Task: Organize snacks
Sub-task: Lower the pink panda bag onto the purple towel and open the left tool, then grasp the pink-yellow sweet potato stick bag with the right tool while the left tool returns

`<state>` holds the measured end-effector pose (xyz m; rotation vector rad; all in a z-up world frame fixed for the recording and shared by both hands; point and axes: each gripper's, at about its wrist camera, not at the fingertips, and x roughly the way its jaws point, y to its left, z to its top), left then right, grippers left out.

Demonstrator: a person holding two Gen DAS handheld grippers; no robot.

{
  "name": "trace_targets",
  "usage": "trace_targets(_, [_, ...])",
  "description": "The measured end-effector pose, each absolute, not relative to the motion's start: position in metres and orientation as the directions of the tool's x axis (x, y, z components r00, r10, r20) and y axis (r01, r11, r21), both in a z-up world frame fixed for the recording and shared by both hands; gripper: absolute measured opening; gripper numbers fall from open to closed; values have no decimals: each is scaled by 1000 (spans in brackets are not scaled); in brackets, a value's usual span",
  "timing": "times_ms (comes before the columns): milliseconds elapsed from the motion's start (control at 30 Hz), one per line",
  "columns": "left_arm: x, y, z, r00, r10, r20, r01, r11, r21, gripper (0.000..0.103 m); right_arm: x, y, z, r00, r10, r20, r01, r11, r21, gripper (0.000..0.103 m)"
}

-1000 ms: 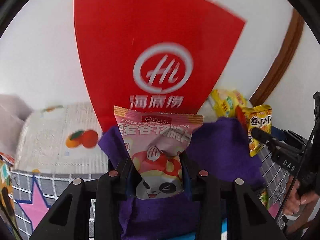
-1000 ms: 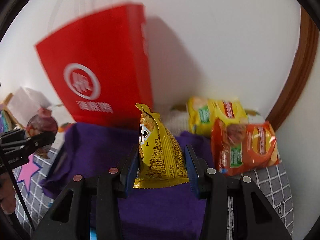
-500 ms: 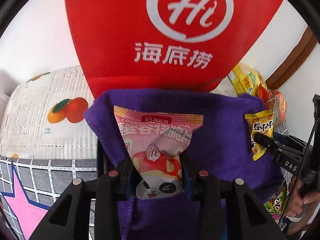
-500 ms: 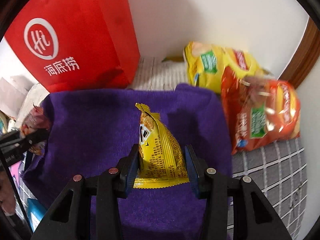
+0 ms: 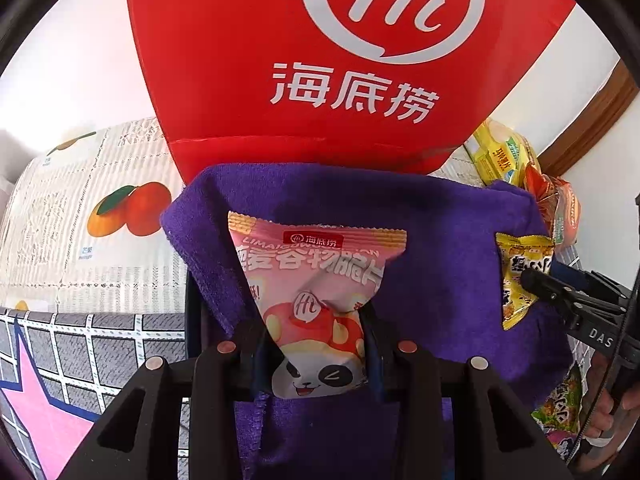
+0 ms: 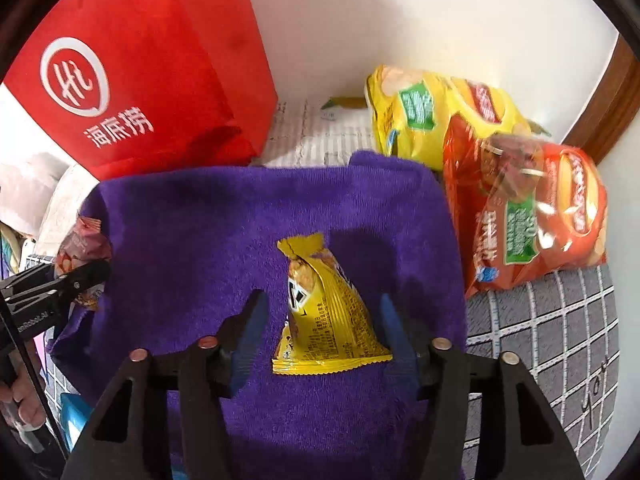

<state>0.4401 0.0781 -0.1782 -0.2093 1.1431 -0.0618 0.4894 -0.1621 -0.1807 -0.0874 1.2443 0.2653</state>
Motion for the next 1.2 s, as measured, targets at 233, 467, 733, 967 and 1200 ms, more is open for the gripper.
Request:
trace_targets(233, [436, 83, -163, 451, -188, -872, -49, 971, -235, 60, 479, -164, -143, 383, 181, -906, -253, 964, 85, 59])
trace_targets(467, [428, 85, -141, 479, -189, -857, -41, 971, -237, 60, 460, -163, -100, 493, 187, -850, -263, 963, 58, 59])
trace_targets(733, [408, 82, -104, 534, -183, -825, 0, 976, -217, 63, 417, -172, -65, 558, 191, -807, -262, 964, 47, 62])
trace_targets(967, [394, 74, -80, 565, -221, -795, 50, 971, -234, 66, 353, -197, -96, 508, 110, -855, -228, 974, -10, 72])
trace_targets(1200, [380, 69, -61, 592, -248, -767, 86, 965, -247, 69, 294, -235, -127, 455, 155, -877, -127, 986, 109, 72])
